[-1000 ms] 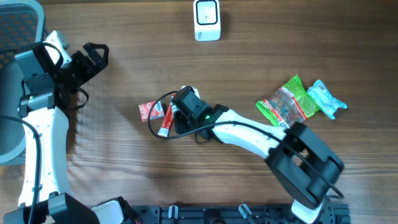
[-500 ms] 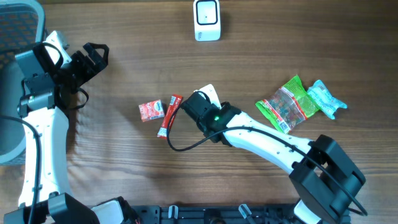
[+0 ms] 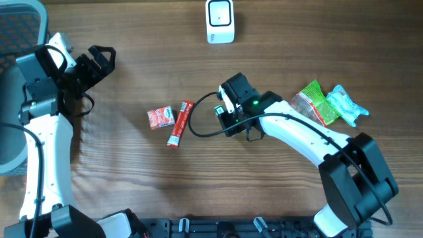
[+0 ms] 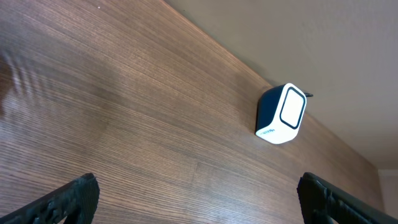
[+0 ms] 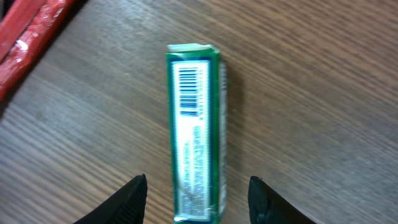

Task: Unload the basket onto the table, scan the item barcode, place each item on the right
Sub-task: 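Lift the green box with the right gripper and turn it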

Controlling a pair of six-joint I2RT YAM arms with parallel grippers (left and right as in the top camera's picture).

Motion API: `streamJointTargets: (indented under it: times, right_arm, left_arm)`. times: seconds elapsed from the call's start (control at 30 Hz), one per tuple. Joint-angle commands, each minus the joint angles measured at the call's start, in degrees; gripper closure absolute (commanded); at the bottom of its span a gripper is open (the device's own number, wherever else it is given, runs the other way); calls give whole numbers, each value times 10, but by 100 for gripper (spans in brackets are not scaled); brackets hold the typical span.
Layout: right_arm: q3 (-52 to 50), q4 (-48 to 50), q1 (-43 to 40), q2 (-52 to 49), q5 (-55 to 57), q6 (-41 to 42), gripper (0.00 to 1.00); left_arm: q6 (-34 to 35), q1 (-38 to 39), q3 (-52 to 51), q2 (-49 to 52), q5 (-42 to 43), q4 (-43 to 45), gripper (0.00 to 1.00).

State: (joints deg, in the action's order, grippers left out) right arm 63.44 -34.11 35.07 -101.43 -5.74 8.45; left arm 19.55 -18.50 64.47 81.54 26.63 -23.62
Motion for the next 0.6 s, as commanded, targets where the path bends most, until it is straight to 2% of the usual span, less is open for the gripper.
streamJointTargets:
  times: [0.0,0.43,0.57]
  right_arm:
    - [-7,-10,2,3,-17,-8,45]
    - [-16,10,2,-15,-16,-4,44]
    - [-47,50,8,-17,12,-5,44]
  left_arm:
    - [-13,-2,2,0,3,2,0]
    - [-13,-2,2,0,3,2,0]
    - [-13,-2,2,0,3,2,0]
